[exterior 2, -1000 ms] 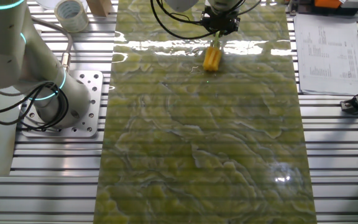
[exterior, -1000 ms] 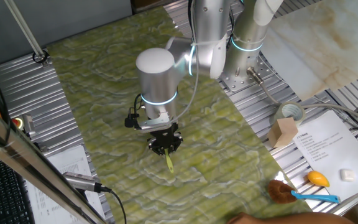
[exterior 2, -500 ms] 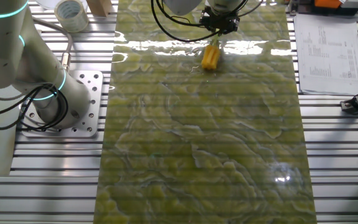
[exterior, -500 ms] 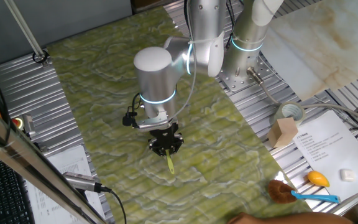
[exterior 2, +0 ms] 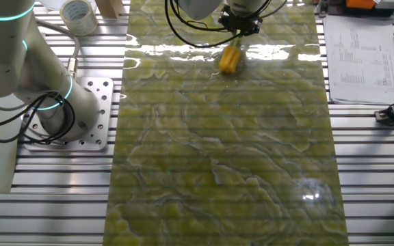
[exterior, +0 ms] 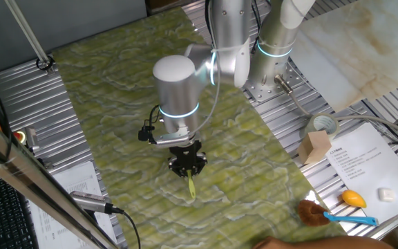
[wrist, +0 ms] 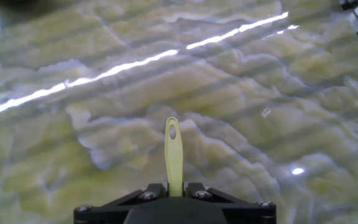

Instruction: Scrub the table with a brush

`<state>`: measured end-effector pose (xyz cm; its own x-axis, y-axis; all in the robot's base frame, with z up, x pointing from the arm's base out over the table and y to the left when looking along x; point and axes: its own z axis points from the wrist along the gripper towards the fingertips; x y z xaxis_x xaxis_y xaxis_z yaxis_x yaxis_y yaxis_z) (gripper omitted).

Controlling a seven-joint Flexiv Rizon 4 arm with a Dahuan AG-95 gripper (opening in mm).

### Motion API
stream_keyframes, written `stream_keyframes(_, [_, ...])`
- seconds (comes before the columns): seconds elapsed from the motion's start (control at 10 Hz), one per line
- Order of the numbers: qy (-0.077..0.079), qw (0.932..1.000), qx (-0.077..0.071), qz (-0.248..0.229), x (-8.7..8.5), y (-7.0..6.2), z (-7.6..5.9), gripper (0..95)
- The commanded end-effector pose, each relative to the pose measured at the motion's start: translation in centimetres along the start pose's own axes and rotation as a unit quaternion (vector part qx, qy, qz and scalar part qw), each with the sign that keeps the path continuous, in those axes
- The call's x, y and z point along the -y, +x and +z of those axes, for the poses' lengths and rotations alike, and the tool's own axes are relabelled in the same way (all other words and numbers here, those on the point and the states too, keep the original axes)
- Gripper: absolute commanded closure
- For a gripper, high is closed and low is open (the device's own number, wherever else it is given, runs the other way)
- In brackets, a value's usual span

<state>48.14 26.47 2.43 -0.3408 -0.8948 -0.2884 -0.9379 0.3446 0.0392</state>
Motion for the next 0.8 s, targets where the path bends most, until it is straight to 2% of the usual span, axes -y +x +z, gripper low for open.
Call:
stream_keyframes(0.1, [0.005,0.9998,-0.002,0.021,-0.3,-0.8,0.0,95.0])
stream_keyframes(0.2, [0.006,0.9994,-0.001,0.033,-0.6,-1.4,0.0,95.0])
stream_keyframes(0.5, [0.010,0.9983,0.002,0.058,-0.9,-2.0,0.2,95.0])
stream_keyframes(0.7, [0.016,0.9985,-0.003,0.052,-0.9,-2.0,0.2,95.0])
stream_keyframes(0.8, [0.025,0.9991,-0.013,0.031,-0.9,-2.0,0.2,95.0])
